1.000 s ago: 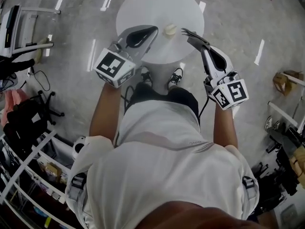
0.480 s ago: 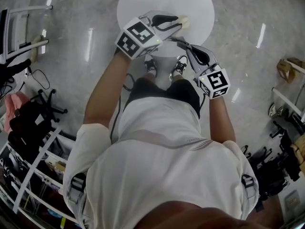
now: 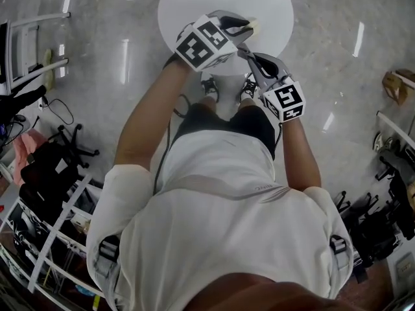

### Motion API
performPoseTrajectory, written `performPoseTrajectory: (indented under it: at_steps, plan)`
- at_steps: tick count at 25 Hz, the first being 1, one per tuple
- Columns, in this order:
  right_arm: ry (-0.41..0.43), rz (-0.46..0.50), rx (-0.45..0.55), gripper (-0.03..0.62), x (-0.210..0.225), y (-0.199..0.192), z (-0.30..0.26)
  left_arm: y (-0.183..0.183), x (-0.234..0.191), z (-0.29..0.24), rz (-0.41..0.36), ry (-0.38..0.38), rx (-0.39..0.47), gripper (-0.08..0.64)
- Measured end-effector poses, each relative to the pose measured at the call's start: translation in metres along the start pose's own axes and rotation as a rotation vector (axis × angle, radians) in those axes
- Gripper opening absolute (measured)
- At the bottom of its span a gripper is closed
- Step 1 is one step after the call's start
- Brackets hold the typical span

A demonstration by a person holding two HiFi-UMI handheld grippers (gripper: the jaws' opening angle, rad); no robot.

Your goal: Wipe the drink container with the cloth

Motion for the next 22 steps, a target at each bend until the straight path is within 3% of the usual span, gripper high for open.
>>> performPoseTrajectory:
  at_steps: [6,9,15,22]
  plan:
    - [-0.011,-0.192,0.090,0.017,0.034,0.000,-0.023,0.000,-0.002,-0.004,0.045,-0.014,0.005,0.057]
    - [-0.033,-0.235,0.101,0.017,0.043,-0.004,-0.029,0.001,-0.003,-0.004,0.050,-0.004,0.008,0.057]
    - [-0.102,-0.380,0.041,0.017,0.063,-0.036,-0.040,0.002,-0.002,-0.006,0.054,0.015,0.019,0.058]
    - [-0.188,-0.382,-0.066,0.017,0.076,-0.064,-0.064,-0.001,-0.004,0.000,0.058,0.019,0.023,0.058]
Point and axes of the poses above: the fingertips, and each gripper's own axes: z backward along the fingers, x to its right, y out of its top, the point moved 3 cm from there along z, backward along the fingers
